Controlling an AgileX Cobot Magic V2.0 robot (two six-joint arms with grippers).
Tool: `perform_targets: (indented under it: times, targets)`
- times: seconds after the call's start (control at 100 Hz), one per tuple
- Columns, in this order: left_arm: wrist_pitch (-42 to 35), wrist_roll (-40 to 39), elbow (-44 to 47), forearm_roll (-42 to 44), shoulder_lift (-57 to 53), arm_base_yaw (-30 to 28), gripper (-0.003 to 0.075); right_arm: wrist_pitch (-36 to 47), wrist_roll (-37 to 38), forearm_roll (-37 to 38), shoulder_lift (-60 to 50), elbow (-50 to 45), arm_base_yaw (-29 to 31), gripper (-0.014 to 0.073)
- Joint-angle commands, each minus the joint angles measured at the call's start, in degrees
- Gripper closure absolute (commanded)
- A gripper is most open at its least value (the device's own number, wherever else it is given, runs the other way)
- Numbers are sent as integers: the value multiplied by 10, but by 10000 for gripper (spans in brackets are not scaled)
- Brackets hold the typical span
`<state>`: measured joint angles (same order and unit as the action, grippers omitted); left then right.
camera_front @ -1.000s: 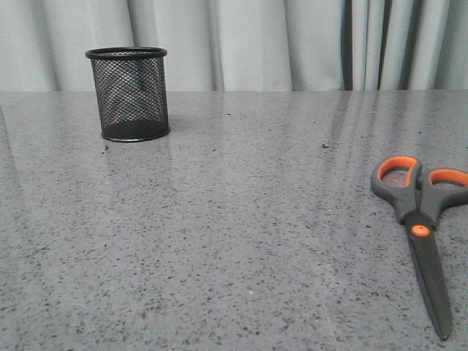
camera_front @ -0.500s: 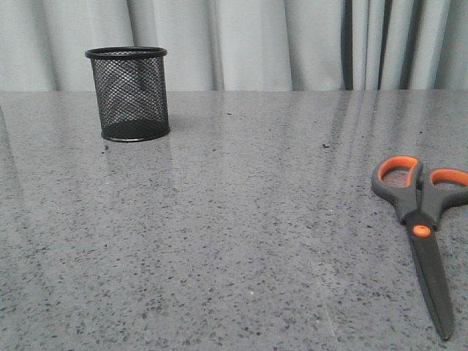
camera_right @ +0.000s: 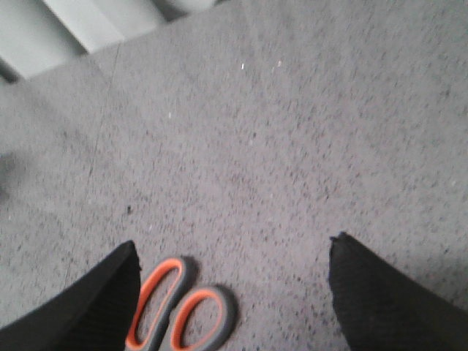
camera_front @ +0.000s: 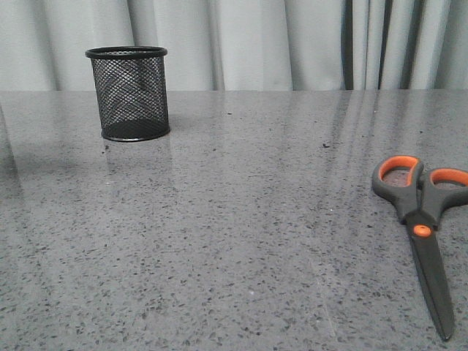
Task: Put pen and scissors into bin
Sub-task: 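Grasp the pink highlighter with the left gripper and lift it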
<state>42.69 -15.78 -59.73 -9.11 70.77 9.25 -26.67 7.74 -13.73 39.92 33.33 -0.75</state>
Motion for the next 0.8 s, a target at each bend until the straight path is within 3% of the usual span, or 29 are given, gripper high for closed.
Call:
perform_targets:
  times: [0.0,0.19,0.47,0.79]
  targets:
    - [14,-48,-57,33,31,-2,405,22,-7,3,2,22,-5,88]
    - [32,-103,-69,35,81,-12,405,8,-7,3,2,20,-6,88]
    - [71,-105,-65,38,112,-68,405,-7,-7,3,2,20,-6,88]
    - [67,-105,-65,61,149,-67,405,-7,-7,3,2,20,-6,88]
